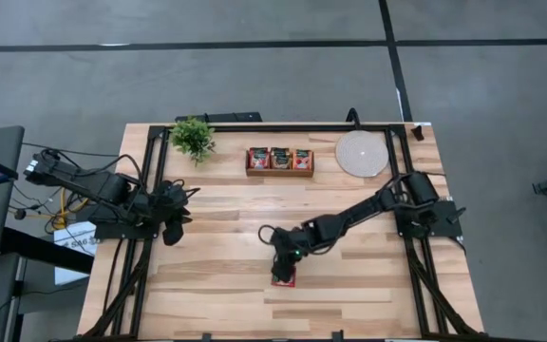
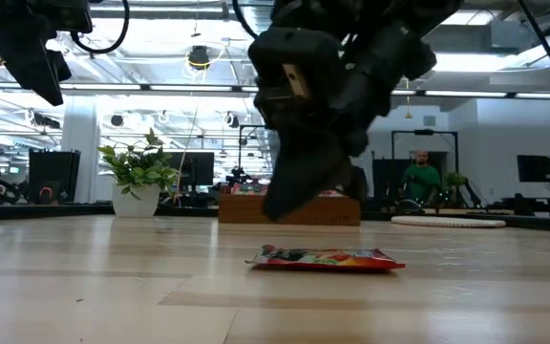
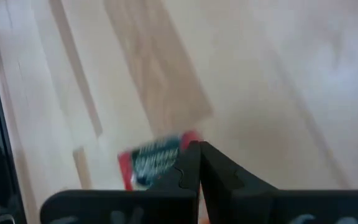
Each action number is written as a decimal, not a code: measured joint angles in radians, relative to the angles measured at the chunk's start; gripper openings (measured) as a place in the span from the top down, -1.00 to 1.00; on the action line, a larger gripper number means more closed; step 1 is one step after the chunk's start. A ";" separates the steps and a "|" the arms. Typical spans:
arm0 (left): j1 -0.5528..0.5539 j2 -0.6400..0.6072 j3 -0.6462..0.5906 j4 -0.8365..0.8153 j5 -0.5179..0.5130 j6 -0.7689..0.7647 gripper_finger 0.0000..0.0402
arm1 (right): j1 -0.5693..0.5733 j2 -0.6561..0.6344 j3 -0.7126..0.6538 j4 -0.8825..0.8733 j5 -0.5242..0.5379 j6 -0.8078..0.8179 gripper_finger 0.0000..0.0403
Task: Pick & Place Tea
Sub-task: Put the red tea bag into the left section of the wooden organizer
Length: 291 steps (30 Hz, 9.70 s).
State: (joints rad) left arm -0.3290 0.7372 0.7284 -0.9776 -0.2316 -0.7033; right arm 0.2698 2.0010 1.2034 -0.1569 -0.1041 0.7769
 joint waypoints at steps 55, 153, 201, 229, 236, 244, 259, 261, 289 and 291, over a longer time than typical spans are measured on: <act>0.000 0.001 0.000 0.062 0.019 0.025 0.51 | -0.034 0.158 0.171 -0.039 0.261 0.243 1.00; 0.402 0.982 0.425 0.389 0.256 0.243 0.06 | 0.689 -1.214 -0.270 -1.124 1.158 0.486 1.00; 0.455 1.150 0.504 0.265 0.234 0.289 0.06 | 0.312 -1.453 -0.595 -0.376 1.003 -0.071 1.00; 0.418 1.218 0.537 0.215 0.182 0.288 0.89 | 0.311 -1.453 -0.595 -0.373 1.007 -0.068 1.00; 0.389 1.138 0.534 0.148 0.071 0.285 0.99 | 0.311 -1.453 -0.595 -0.373 1.005 -0.068 1.00; 0.366 1.024 0.629 0.070 -0.213 0.348 1.00 | 0.311 -1.453 -0.595 -0.373 1.005 -0.068 1.00; 0.562 1.031 0.738 0.170 -0.349 0.854 1.00 | 0.311 -1.453 -0.595 -0.373 1.004 -0.044 1.00; 0.582 1.031 0.738 0.185 -0.315 0.885 1.00 | 0.311 -1.453 -0.595 -0.373 1.004 -0.044 1.00; 0.648 1.173 0.739 0.272 -0.310 1.056 1.00 | 0.310 -1.452 -0.594 -0.366 1.005 -0.043 1.00; 0.650 1.175 0.739 0.272 -0.296 1.056 1.00 | 0.310 -1.452 -0.594 -0.365 1.005 -0.043 1.00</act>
State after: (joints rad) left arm 0.3210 1.9118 1.4673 -0.7059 -0.5280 0.3523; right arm 0.5800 0.5486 0.6090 -0.5224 0.9012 0.7343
